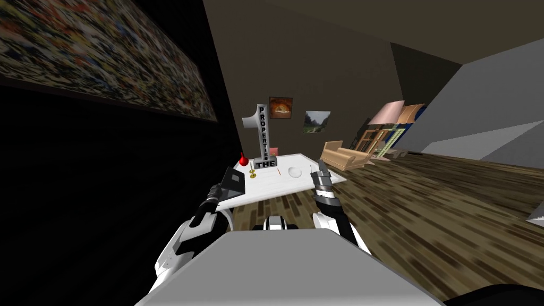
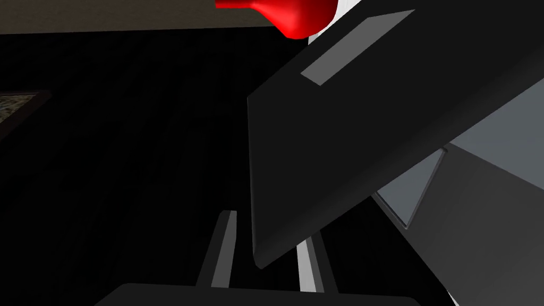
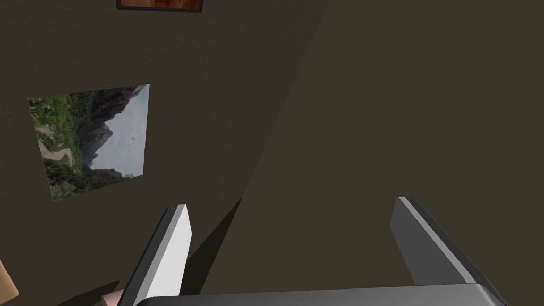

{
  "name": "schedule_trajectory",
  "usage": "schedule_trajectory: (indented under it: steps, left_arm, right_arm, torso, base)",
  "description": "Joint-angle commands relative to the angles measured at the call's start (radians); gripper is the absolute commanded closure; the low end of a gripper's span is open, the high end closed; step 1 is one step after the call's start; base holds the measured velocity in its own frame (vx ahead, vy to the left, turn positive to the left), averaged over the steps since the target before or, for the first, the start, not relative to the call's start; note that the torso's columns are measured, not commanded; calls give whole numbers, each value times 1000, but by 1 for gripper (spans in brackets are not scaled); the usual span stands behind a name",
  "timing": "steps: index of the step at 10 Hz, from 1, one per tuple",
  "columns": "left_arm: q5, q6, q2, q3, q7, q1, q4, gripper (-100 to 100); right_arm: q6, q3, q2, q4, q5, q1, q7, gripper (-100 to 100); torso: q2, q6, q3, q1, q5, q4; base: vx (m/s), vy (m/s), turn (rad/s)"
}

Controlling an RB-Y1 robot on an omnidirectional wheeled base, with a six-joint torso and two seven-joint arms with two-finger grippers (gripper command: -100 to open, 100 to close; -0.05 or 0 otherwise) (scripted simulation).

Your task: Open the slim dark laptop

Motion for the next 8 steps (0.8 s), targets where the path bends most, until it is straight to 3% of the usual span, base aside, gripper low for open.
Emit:
schedule_trajectory:
  steps: [1,4,5,6,7,8]
  left_arm:
    - [-5,-13,47,8,71,-4,47,100]
    - [-5,-13,58,8,138,-4,89,100]
    - [-11,-33,107,27,174,-10,127,100]
    - [-11,-33,118,27,200,-10,150,100]
    - [-7,8,123,37,197,15,75,-100]
    - [-5,27,133,40,206,25,51,-100]
  right_arm:
    - [0,0,0,0,0,0,0,0]
    - [0,0,0,0,0,0,0,0]
    - [0,0,0,0,0,0,0,0]
    - [0,0,0,0,0,0,0,0]
    - [0,0,0,0,0,0,0,0]
    - [0,0,0,0,0,0,0,0]
  torso:
    - [1,1,0,-1,0,0]
    - [2,0,1,0,-1,2]
    - [2,0,1,1,-1,2]
    - [4,1,2,-1,-3,4]
    - [6,-1,3,-2,-4,5]
    - [10,-6,5,-3,-7,7]
  base:
    - [-36,-30,-161]
    - [-26,-22,-46]
    - [-41,-27,-160]
    - [-42,-31,-156]
    - [-18,-18,-57]
    - [5,-3,-19]
